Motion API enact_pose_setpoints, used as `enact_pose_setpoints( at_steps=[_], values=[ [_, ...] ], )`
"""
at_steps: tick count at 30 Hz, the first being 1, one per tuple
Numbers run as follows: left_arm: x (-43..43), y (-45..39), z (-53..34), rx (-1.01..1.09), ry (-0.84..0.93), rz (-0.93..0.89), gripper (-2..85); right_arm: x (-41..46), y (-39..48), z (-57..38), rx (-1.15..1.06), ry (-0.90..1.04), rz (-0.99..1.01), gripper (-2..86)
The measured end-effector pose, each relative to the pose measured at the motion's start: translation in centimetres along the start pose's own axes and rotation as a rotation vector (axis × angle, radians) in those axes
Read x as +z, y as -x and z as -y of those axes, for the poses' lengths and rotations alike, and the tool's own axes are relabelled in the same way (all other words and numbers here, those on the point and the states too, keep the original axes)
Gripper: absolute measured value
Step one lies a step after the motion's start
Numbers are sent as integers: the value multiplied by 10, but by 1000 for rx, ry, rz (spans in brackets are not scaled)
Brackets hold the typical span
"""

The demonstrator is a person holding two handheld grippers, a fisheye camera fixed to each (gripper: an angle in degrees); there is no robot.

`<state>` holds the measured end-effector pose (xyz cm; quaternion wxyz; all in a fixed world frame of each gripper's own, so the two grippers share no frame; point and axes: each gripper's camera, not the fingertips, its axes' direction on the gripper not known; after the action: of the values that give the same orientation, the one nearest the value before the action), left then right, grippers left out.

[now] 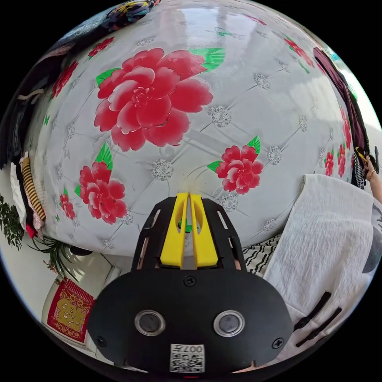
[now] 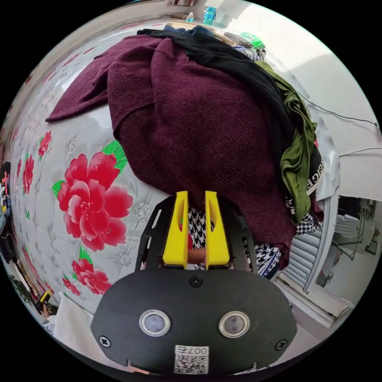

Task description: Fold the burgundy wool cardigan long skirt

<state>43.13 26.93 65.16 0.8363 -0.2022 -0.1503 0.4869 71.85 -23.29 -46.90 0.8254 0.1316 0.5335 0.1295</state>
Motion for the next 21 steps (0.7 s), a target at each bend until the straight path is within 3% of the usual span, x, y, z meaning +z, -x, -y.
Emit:
enact_pose_setpoints(
  at_steps=[3, 6, 8, 11, 16, 21],
  values=[
    [5, 6, 2, -13, 19, -7, -9, -11, -3, -9, -23, -28, 0, 18],
    [10, 12, 2, -2, 31, -2, -9, -42, -17, -38, -16, -156, 153, 6],
    [13, 16, -3, 17, 27, 12, -9, -86, -36, -78, -16, -348, 438, 3],
    [17, 22, -12, 53, 8, 30, -9, -130, -43, -127, -48, -490, 697, 0],
    [23, 45, -37, 67, -63, -5, -10, -176, 3, -191, -195, -548, 705, -2],
    [29, 83, -75, -10, -179, -133, -10, -192, 75, -249, -379, -498, 971, -2]
  ],
)
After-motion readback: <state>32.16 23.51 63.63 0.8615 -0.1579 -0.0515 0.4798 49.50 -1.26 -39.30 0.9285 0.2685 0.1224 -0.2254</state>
